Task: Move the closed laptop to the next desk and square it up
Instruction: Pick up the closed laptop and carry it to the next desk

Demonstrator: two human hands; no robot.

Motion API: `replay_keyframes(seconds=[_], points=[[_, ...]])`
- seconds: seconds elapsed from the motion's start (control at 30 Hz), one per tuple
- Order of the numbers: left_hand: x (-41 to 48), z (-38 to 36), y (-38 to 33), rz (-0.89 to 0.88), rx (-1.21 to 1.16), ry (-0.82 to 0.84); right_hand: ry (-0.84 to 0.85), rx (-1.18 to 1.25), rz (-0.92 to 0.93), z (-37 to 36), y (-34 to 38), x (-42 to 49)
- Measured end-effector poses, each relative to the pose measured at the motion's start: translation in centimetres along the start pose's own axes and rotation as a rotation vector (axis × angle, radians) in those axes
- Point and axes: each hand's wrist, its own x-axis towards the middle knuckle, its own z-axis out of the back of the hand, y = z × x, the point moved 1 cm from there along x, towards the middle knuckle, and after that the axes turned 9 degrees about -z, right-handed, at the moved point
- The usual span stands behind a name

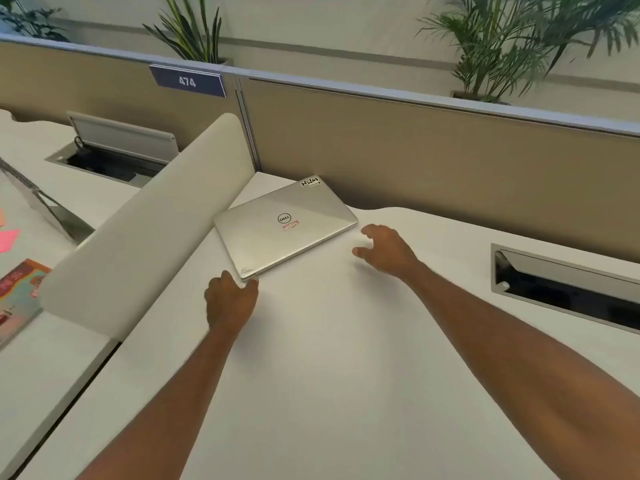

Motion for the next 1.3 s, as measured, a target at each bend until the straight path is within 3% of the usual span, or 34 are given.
replay_keyframes(seconds=[0.2,0.47,0.7,0.8,0.9,1.1,1.3], points=[[3.2,-1.1,0.6,0.013,-0.183,-0.043,0.005,0.070,-0.031,-0.3,1.7,3.9],[6.2,-1.6,0.1,0.108,-0.492,-0.157,0.040,0.398,-0.102,-1.4,3.6,8.6],[7.2,-1.5,0.6,0.182,-0.562,-0.177,-0.026,0.579,-0.301,-2.4,4.8,11.3],[7.2,-1.5,0.8,0.177,-0.549,-0.208,-0.038,0.536,-0.338,-2.8,4.8,12.4],[7.2,-1.4,1.0,0.206,-0.615,-0.209,0.036,0.659,-0.360,-2.5,5.0,12.6],[8.5,-0.9,2.1,0.292,-0.779,-0.180,0.020,0.709,-0.424,-2.3,4.4,12.1],[7.8,0.0,2.0,0.247,-0.889,-0.108,0.032,0.808,-0.426,-2.3,4.0,9.4]])
